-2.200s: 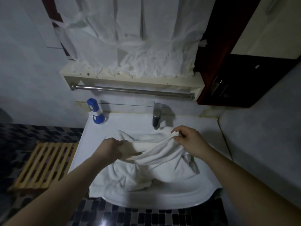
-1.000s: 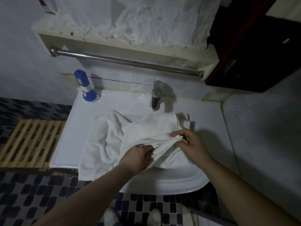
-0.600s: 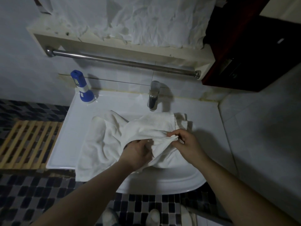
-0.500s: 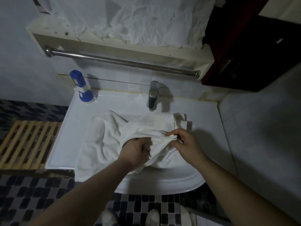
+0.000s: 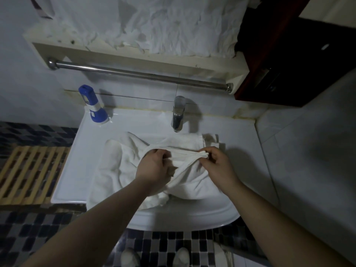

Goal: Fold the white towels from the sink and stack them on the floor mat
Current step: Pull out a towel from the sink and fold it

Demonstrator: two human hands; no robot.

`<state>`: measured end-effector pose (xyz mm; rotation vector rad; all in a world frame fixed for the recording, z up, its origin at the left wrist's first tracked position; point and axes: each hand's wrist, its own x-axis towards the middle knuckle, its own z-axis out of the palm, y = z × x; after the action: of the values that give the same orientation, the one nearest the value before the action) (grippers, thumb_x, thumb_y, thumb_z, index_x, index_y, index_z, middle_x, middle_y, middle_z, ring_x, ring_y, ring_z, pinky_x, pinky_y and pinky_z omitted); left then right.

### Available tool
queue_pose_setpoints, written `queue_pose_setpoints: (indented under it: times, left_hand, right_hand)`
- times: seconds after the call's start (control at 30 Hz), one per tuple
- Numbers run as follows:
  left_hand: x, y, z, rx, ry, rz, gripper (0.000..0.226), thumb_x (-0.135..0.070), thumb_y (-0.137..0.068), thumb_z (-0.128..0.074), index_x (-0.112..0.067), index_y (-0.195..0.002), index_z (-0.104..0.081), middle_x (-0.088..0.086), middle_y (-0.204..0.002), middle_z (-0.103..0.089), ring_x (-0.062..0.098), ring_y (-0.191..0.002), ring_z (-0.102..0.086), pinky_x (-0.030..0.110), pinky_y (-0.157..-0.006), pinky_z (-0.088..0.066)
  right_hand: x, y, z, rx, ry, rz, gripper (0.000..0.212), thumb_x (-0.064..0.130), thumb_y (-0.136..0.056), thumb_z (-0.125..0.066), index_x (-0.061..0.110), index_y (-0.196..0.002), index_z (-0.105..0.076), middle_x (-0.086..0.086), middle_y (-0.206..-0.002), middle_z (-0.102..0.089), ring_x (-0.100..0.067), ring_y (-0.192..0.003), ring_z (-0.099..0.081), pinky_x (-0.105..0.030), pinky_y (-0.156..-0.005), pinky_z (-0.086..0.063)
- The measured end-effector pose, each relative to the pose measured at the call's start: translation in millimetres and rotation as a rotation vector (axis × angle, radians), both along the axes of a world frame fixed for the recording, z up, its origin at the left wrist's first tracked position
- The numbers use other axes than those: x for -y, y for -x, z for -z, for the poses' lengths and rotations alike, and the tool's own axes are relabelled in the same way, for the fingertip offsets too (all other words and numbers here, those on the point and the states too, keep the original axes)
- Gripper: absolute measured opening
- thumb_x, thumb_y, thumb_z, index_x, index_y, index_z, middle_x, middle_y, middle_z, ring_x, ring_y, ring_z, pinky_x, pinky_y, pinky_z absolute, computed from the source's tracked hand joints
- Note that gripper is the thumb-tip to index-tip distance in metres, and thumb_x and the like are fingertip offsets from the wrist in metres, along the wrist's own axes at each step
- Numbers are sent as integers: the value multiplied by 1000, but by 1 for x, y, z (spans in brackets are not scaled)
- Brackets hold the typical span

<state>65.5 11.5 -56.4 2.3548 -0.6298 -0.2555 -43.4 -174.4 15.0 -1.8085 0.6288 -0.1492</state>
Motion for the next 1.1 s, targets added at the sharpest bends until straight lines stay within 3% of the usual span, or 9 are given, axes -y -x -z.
queue_pose_setpoints:
  times: [0.13, 0.27, 0.37, 0.47, 0.57, 0.67, 0.8, 0.97, 1.1]
  left_hand:
    - [-11, -7, -23, -66, 88, 37, 42, -33, -71, -80, -25, -110, -67, -8, -110, -61, 12, -101, -57, 23, -88, -46]
    - [-24, -18, -47, 168, 147, 219, 33, -6, -76, -69, -15, -108, -67, 3, -107, -64, 21, -95, -60, 18, -81, -44]
    - [-41, -22, -52, 309, 24, 340, 30, -33, -83, -73, -17, -108, -66, 3, -110, -64, 21, -92, -61, 24, -80, -50]
    - [-56, -27, -46, 380, -67, 324, 54, -61, -79, -61, -16, -108, -71, 9, -104, -63, 27, -78, -66, 23, -70, -50]
    - [-68, -30, -46, 398, -331, 126, 62, -75, -74, -53, -21, -91, -75, 9, -106, -61, 35, -83, -62, 39, -67, -54]
    - [-78, -33, -55, 51, -464, -204, 47, -67, -70, -68, -35, -103, -75, 7, -121, -58, 36, -99, -59, 45, -84, -51]
    - [-81, -38, -68, -437, -187, -316, 26, -37, -83, -69, -29, -108, -76, 0, -88, -70, 23, -86, -65, 33, -87, -55]
    - [-86, -43, -111, -251, -162, -294, 14, -26, -84, -66, -29, -81, -79, 0, -63, -72, 20, -67, -69, 32, -73, -59]
    - [-84, -55, -156, -312, -148, -245, 15, -27, -88, -66, -20, -77, -74, 5, -69, -74, 20, -61, -74, 37, -72, -63]
  right_hand:
    - [0, -8, -3, 40, 66, 55, 27, 8, -91, -64, 35, -89, -63, 2, -97, -72, -18, -95, -68, -35, -86, -53]
    - [4, -16, -11, 44, 89, 94, 25, 9, -92, -63, 34, -89, -62, -1, -94, -71, -23, -90, -68, -50, -88, -55]
    - [8, -20, -21, 100, 142, 107, 17, 11, -92, -63, 27, -96, -65, -1, -98, -71, -18, -91, -68, -46, -87, -56]
    - [7, -22, -28, 141, 211, 65, 11, 14, -93, -64, 21, -100, -67, 2, -101, -71, -9, -92, -67, -32, -85, -56]
    - [5, -23, -32, 167, 251, 57, 9, 15, -95, -63, 21, -101, -67, 5, -103, -71, -4, -93, -66, -21, -81, -53]
    - [6, -24, -35, 176, 248, 32, 9, 17, -95, -63, 21, -102, -68, 7, -103, -71, -3, -93, -66, -14, -80, -50]
    - [4, -22, -36, 160, 316, -15, 9, 19, -95, -63, 23, -103, -67, 13, -100, -71, -7, -96, -65, -22, -83, -52]
    - [12, -24, -51, 162, 300, 63, 6, 17, -94, -63, 22, -96, -66, 10, -91, -70, -5, -85, -65, -24, -77, -51]
    - [17, -30, -75, 193, 341, 113, 7, 19, -93, -63, 26, -93, -64, 12, -90, -69, -2, -84, -64, -21, -74, -49]
